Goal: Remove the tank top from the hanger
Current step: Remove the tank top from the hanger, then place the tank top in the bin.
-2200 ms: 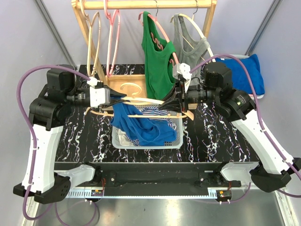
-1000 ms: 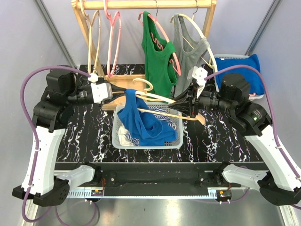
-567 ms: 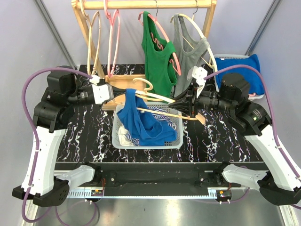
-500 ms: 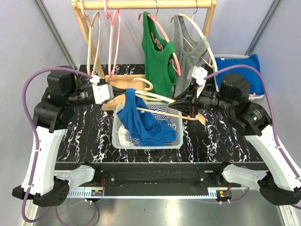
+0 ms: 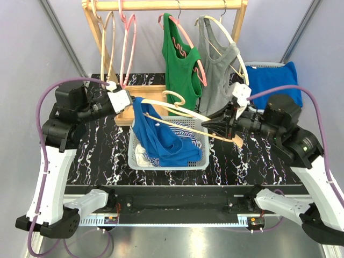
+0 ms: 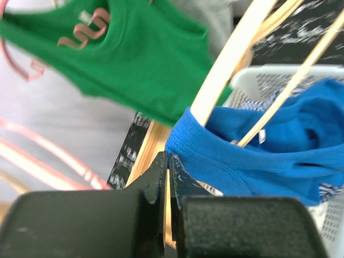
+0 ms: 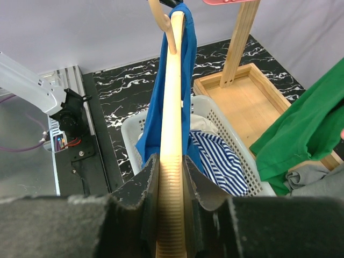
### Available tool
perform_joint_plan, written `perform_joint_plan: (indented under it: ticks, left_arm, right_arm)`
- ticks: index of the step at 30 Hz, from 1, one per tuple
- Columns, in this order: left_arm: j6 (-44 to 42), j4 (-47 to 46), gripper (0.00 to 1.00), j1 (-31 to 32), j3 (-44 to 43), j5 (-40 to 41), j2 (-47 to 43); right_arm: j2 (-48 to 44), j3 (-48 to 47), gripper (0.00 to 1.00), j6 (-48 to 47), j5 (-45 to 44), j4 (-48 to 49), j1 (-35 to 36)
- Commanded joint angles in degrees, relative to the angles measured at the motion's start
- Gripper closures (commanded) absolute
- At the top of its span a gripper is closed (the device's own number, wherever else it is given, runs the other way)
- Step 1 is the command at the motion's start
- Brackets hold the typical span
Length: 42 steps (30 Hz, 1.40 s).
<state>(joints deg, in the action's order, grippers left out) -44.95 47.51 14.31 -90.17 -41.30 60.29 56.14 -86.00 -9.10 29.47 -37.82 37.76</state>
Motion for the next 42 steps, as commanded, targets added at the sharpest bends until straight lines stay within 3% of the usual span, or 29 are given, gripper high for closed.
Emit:
perform_joint_plan:
  ticks: [1, 6, 10, 15, 20, 28, 32, 33, 34, 36, 37, 42]
  left_arm:
    - [1.0, -4.53, 1.0, -1.82, 1.49, 8.51, 0.17]
    - [1.0, -4.0, 1.0, -2.18, 3.76, 9.05, 1.06]
    - [6.34, -4.18, 1.0, -1.13, 4.13, 8.51, 2.89]
    - [8.56, 3.9, 1.0, 10.19, -2.82, 12.82, 7.04]
    - [8.65, 0.49, 1.0, 13.47, 6.22, 12.73, 4.49]
    - [12.95, -1.54, 0.99, 14.52, 18.62, 15.37, 7.73]
    - [15.59, -10.73, 0.98, 14.79, 24.59, 16.86, 8.61]
    - [16.64, -11.99, 0.88, 14.79, 26.87, 17.04, 8.7]
    - [16.13, -12.43, 0.62, 14.79, 27.93, 16.34, 8.79]
    - [16.12, -12.96, 0.27, 16.18, 30.39, 16.07, 8.96]
    - [16.47, -12.88, 0.01, 16.98, 30.75, 18.6, 9.23]
    - [18.14, -10.86, 0.01, 18.39, 31.11, 22.48, 10.46]
  right_arm:
    - [-4.45, 0.92, 1.0, 1.54, -1.87, 0.92, -0.14]
    - [-7.53, 0.22, 1.0, 1.72, -3.89, -1.63, -0.14]
    - [-10.16, -1.72, 1.0, 0.93, -7.05, -4.01, -0.14]
    - [-12.37, -1.99, 1.0, 3.99, -15.82, 1.14, -0.14]
    - [-14.39, 0.21, 1.0, 5.68, -23.48, 6.71, -0.14]
    - [-13.87, -0.66, 1.0, 6.2, -25.26, 7.06, -0.14]
    - [-12.72, -0.66, 1.0, 8.39, -24.82, 8.03, -0.14]
    - [-12.11, -0.49, 1.0, 8.75, -24.82, 8.9, -0.23]
    - [-11.67, -0.4, 1.0, 10.32, -24.99, 9.34, -0.14]
    - [-10.36, -0.14, 1.0, 13.14, -24.91, 10.57, -0.14]
    - [-9.91, -0.14, 1.0, 13.58, -24.38, 10.84, -0.14]
    - [-6.84, -0.31, 1.0, 15.43, -26.48, 12.16, -0.14]
